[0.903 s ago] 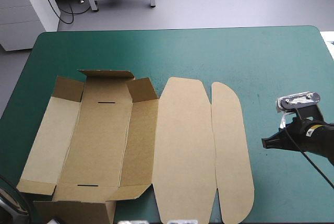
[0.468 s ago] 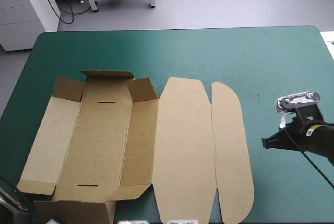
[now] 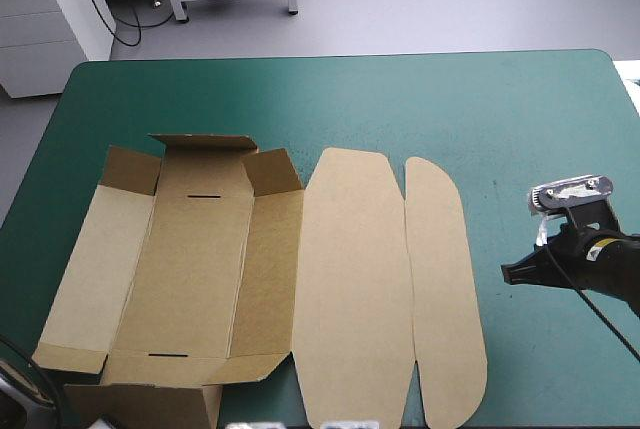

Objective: Fold the box

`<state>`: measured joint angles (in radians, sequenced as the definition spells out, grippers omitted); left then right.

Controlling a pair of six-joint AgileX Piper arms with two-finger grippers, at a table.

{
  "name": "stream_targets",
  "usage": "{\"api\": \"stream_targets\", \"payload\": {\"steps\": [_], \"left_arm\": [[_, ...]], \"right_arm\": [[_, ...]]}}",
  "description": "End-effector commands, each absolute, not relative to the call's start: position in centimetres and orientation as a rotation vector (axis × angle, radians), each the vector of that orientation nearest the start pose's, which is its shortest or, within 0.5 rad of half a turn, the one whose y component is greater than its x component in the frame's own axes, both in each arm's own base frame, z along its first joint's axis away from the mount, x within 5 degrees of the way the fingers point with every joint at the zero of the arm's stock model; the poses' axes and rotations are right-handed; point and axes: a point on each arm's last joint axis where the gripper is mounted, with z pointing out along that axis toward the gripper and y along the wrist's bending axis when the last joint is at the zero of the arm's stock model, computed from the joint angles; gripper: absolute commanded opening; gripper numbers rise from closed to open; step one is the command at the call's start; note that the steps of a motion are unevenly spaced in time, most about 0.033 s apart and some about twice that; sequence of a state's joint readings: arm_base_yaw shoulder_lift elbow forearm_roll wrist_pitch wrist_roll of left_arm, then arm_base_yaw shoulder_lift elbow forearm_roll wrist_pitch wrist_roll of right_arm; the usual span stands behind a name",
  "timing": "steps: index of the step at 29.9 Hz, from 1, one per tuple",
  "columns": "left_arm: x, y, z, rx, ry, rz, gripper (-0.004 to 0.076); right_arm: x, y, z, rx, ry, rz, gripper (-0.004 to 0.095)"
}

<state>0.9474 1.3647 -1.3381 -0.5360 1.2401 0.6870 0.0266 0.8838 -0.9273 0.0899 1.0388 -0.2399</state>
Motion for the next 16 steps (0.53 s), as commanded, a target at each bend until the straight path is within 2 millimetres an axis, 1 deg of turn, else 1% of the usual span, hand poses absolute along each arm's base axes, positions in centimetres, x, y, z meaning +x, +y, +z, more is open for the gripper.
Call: {"api": "stream_targets", "payload": {"steps": [1,2,3,4,6,11,16], "left_arm": [[18.6,17.61,38.89,-0.389,2.415,-0.159,0.0487],[18.6,17.61,38.89,-0.392,2.414,-0.16,0.0554],[18.6,17.61,38.89,-0.426,2.41,-0.173,0.0605],[18.6,17.61,38.89,-0.509,2.396,-0.203,0.0634],[18.55,17.58,38.93,-0.608,2.378,-0.235,0.064],[18.51,17.6,38.9,-0.612,2.383,-0.232,0.064],[18.1,17.94,38.58,-0.611,2.435,-0.162,0.064]], "right_arm": [[15.39,1.01,35.95,-0.307,2.373,0.008,-0.0014],[15.39,1.01,35.95,-0.307,2.373,0.008,-0.0014],[15.39,1.01,35.95,-0.307,2.373,0.008,-0.0014],[15.41,1.01,35.96,-0.307,2.37,0.007,-0.0014],[15.41,1.01,35.96,-0.307,2.37,0.007,-0.0014],[15.41,1.01,35.96,-0.319,2.369,0.002,-0.0014],[15.41,1.01,35.97,-0.319,2.368,0.002,-0.0014]]}}
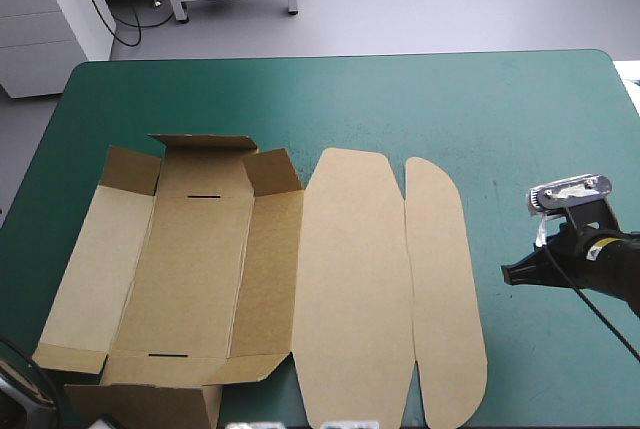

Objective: Fold the box

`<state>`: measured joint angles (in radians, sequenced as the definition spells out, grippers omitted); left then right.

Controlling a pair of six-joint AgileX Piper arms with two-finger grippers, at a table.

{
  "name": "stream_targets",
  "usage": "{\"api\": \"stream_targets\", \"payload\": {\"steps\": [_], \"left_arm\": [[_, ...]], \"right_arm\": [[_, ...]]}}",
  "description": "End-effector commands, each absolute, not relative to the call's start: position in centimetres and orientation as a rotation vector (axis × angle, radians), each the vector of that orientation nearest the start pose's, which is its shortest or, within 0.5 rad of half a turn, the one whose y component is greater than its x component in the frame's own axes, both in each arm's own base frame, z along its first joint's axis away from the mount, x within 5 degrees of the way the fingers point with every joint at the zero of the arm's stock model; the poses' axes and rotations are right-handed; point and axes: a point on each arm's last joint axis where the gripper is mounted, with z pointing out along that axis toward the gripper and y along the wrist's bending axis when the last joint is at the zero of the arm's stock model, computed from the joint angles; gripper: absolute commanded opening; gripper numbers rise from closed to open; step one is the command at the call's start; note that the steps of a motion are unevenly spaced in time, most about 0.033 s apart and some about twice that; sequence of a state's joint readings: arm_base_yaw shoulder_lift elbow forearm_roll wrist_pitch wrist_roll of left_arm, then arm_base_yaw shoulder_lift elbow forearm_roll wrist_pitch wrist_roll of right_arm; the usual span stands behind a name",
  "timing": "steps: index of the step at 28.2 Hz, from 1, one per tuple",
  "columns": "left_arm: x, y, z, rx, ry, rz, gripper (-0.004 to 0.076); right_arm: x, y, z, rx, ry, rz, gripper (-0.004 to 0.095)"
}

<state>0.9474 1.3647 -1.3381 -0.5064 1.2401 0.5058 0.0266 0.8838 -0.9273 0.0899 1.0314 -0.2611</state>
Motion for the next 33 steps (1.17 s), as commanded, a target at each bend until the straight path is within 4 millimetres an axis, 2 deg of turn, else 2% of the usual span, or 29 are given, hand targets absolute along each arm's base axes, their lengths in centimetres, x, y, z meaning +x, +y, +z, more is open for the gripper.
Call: {"api": "stream_targets", "payload": {"steps": [1,5,8,15,21,30,33], "left_arm": [[18.0,18.0,38.4,-0.612,2.449,-0.145,0.064],[17.8,18.1,37.8,-0.571,2.494,-0.114,0.0638],[17.8,17.9,36.6,-0.551,2.521,-0.156,0.062],[17.5,17.0,31.6,-0.443,2.623,-0.323,0.0599],[17.6,17.0,28.4,-0.457,2.685,-0.451,0.0599],[18.2,17.2,26.6,-0.386,2.719,-0.53,0.0599],[19.4,15.8,25.5,-0.277,2.761,-0.595,0.0599]], "right_arm": [[15.4,1.0,36.0,-0.318,2.367,0.002,-0.0014],[15.5,1.0,36.0,-0.317,2.362,0.001,-0.0014],[15.5,1.0,36.0,-0.317,2.357,0.0,-0.0014],[15.5,1.0,36.1,-0.326,2.353,-0.004,-0.0014],[15.5,1.0,36.0,-0.335,2.356,-0.009,-0.0014],[15.4,1.0,36.0,-0.336,2.362,-0.006,-0.0014],[15.4,1.0,36.0,-0.336,2.362,-0.006,-0.0014]]}}
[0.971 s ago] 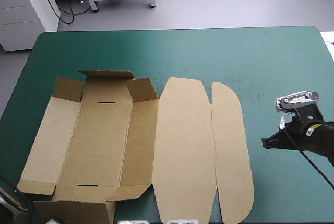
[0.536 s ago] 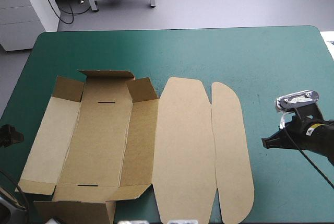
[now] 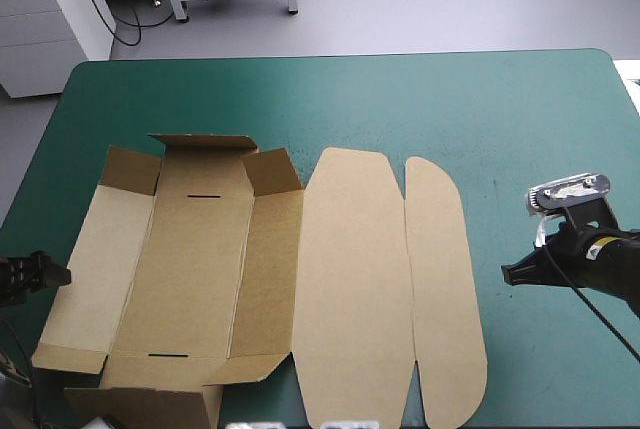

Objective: Fold the box

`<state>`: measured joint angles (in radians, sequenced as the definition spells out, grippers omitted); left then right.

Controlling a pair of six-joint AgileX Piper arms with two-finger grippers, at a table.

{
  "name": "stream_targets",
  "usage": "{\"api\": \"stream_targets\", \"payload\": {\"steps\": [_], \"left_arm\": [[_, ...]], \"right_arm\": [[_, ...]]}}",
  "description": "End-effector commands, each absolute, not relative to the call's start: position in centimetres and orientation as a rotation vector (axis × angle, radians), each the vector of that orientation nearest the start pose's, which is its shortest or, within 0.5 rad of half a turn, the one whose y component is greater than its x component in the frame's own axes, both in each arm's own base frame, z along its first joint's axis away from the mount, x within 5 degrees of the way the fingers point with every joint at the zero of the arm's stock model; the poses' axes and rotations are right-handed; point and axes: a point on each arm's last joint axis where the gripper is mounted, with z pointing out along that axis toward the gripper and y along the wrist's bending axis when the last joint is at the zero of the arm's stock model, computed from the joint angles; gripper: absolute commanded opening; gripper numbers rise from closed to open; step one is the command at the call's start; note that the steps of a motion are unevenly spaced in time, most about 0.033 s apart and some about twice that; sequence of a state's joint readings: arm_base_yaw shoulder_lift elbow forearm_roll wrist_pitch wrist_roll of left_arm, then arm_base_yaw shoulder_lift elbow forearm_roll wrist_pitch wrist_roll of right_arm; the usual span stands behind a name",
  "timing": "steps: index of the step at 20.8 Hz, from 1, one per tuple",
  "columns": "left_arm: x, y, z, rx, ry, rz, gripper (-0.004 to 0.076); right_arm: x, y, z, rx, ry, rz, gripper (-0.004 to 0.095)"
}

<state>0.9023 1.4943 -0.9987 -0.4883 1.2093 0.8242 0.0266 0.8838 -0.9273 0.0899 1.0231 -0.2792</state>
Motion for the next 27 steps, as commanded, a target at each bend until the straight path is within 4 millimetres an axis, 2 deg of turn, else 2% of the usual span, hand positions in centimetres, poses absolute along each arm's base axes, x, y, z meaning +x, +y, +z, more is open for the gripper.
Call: {"api": "stream_targets", "payload": {"steps": [1,4,6,15,23,25,27], "left_arm": [[19.7,15.5,25.0,-0.264,2.773,-0.622,0.0599],[20.4,13.8,23.2,-0.174,2.855,-0.697,0.0599],[20.4,13.6,22.7,-0.172,2.868,-0.721,0.0599],[20.8,13.1,22.7,-0.246,2.853,-0.764,0.0598],[22.3,10.2,22.6,-0.076,2.907,-0.784,0.0597],[22.3,10.2,22.6,-0.082,2.909,-0.784,0.0571],[22.3,10.2,22.6,-0.084,2.912,-0.782,0.0505]], "right_arm": [[15.4,1.0,36.0,-0.336,2.362,-0.006,-0.0014],[15.4,1.0,35.9,-0.338,2.37,-0.004,-0.0014],[15.3,1.0,35.9,-0.342,2.383,-0.007,-0.0014],[15.4,1.0,35.9,-0.346,2.37,-0.012,-0.0014],[15.6,1.0,36.1,-0.339,2.344,-0.011,-0.0014],[15.6,1.0,36.1,-0.339,2.344,-0.012,-0.0014],[15.6,1.0,36.1,-0.339,2.344,-0.012,-0.0014]]}}
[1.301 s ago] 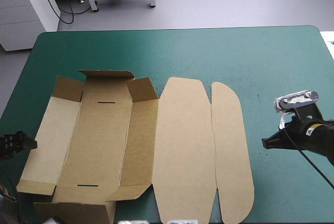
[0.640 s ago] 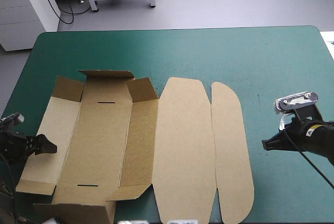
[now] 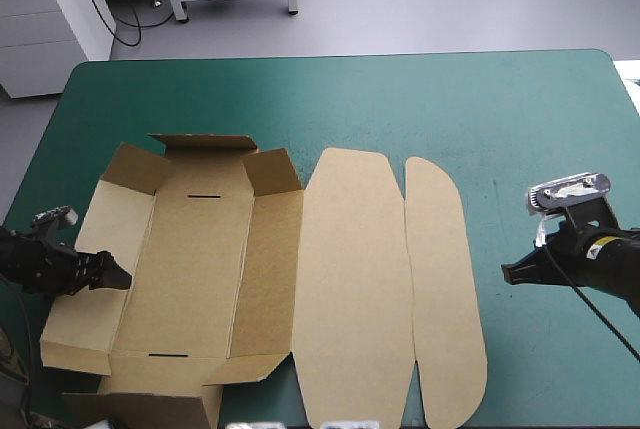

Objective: Fold the box

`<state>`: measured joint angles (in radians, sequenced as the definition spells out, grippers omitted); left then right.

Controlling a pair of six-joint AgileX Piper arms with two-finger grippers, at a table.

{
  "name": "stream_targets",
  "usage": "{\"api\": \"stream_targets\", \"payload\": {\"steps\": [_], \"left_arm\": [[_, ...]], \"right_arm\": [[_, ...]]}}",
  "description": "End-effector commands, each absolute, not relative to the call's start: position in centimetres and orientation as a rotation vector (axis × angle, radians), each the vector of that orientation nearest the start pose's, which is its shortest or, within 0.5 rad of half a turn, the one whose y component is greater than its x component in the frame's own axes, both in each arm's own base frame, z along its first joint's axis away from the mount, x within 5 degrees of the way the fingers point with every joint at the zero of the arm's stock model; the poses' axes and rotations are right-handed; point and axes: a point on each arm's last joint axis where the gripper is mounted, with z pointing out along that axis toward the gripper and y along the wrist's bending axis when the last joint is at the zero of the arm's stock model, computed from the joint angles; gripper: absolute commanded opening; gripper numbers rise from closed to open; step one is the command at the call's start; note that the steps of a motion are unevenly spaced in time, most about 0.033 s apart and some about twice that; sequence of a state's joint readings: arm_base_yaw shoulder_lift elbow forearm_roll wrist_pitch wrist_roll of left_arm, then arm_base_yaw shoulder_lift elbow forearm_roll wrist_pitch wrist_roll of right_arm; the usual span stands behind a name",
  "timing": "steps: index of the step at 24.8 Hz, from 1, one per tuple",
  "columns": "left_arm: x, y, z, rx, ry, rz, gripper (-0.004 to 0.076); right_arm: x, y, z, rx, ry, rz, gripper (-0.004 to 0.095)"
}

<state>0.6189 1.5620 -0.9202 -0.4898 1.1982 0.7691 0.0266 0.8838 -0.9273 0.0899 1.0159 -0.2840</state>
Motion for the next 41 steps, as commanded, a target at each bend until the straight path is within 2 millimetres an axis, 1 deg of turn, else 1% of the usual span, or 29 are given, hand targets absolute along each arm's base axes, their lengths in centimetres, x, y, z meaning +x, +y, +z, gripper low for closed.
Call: {"api": "stream_targets", "payload": {"steps": [1,2,3,7,9,14,17,27,31,32,33,37,40,41], "left_arm": [[22.2,10.2,22.6,-0.08,2.917,-0.776,0.0452],[22.2,10.3,22.6,-0.078,2.921,-0.772,0.0372],[22.2,10.3,22.6,-0.076,2.923,-0.77,0.032],[22.2,10.3,22.6,-0.075,2.925,-0.769,0.0158],[22.2,10.3,22.6,-0.075,2.925,-0.769,0.0102],[22.3,10.2,22.6,-0.082,2.914,-0.783,0.006],[22.3,10.2,22.6,-0.084,2.912,-0.785,-0.0009],[22.3,10.2,22.6,-0.093,2.913,-0.786,-0.001],[22.9,10.2,23.4,-0.119,2.894,-0.769,-0.001],[23.1,10.1,23.8,-0.096,2.894,-0.747,-0.001],[23.7,9.5,24.7,-0.01,2.892,-0.695,-0.001],[25.6,7.7,27.4,0.203,2.863,-0.558,-0.001],[27.3,5.7,29.8,0.318,2.827,-0.466,-0.001],[28.0,4.7,30.7,0.371,2.815,-0.405,-0.001]], "right_arm": [[15.6,1.0,36.1,-0.339,2.344,-0.012,-0.0014],[15.6,1.0,36.1,-0.339,2.344,-0.012,-0.0014],[15.6,1.0,36.1,-0.339,2.344,-0.012,-0.0014],[15.6,1.0,36.1,-0.339,2.344,-0.012,-0.0014],[15.6,1.0,36.1,-0.339,2.344,-0.012,-0.0014],[15.6,1.0,36.1,-0.339,2.344,-0.012,-0.0014],[15.6,1.0,36.1,-0.338,2.338,-0.013,-0.0014],[15.7,1.0,36.2,-0.328,2.33,-0.011,-0.0014],[15.7,1.0,36.2,-0.328,2.33,-0.011,-0.0014],[15.7,1.0,36.2,-0.328,2.33,-0.011,-0.0014],[15.7,1.0,36.2,-0.328,2.33,-0.011,-0.0014],[15.7,1.0,36.2,-0.326,2.329,-0.002,-0.0014],[15.6,1.1,36.2,-0.326,2.331,0.001,-0.0014],[15.6,1.1,36.2,-0.326,2.333,0.001,-0.0014]]}}
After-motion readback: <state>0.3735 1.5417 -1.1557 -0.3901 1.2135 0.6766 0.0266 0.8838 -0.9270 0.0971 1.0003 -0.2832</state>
